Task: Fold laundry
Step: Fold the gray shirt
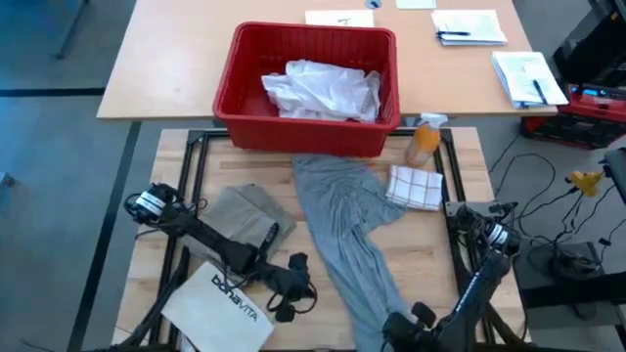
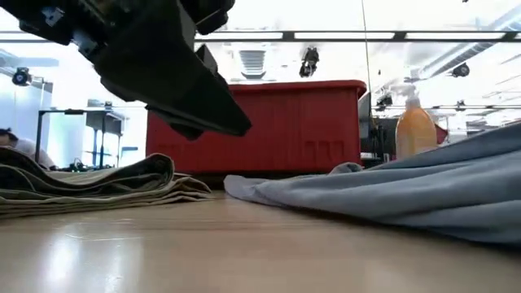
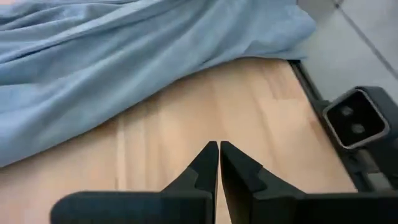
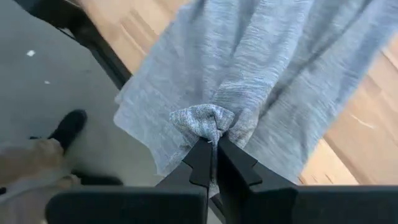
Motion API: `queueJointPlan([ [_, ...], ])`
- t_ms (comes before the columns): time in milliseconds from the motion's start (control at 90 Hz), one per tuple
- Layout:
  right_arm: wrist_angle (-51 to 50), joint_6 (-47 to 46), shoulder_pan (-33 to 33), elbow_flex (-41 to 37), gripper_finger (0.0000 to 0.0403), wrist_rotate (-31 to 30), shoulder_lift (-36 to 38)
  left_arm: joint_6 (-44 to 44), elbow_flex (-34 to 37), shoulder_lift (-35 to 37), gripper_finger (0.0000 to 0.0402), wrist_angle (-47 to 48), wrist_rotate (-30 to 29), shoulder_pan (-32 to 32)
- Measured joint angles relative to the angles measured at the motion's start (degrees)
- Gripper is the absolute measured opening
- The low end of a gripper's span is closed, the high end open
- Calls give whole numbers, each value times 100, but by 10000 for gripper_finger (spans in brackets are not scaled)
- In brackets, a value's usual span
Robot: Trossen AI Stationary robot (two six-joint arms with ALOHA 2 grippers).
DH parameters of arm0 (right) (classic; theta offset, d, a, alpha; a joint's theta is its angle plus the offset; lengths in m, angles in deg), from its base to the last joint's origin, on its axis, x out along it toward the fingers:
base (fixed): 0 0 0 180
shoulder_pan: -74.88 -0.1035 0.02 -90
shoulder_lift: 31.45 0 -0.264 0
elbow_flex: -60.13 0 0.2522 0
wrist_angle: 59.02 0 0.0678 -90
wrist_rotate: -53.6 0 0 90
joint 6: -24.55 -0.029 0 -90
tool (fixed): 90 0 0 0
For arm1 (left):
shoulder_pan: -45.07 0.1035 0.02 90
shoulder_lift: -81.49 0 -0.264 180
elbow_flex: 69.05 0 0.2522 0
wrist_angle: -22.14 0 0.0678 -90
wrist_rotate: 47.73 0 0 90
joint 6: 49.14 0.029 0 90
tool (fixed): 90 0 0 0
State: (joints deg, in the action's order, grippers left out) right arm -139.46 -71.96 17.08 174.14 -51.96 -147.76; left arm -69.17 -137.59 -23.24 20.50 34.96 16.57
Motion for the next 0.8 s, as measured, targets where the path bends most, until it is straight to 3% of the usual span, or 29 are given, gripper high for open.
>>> queueJointPlan([
  [556, -994, 12, -142, 0, 7, 402, 78, -234, 0, -2, 0, 0, -136, 67],
  [667, -900, 309, -124, 11, 50, 594, 131, -234, 0, -3, 0, 0, -138, 67],
  [800, -963, 411, -120, 9, 144, 721, 131, -232, 2, -4, 0, 2, -182, 73],
])
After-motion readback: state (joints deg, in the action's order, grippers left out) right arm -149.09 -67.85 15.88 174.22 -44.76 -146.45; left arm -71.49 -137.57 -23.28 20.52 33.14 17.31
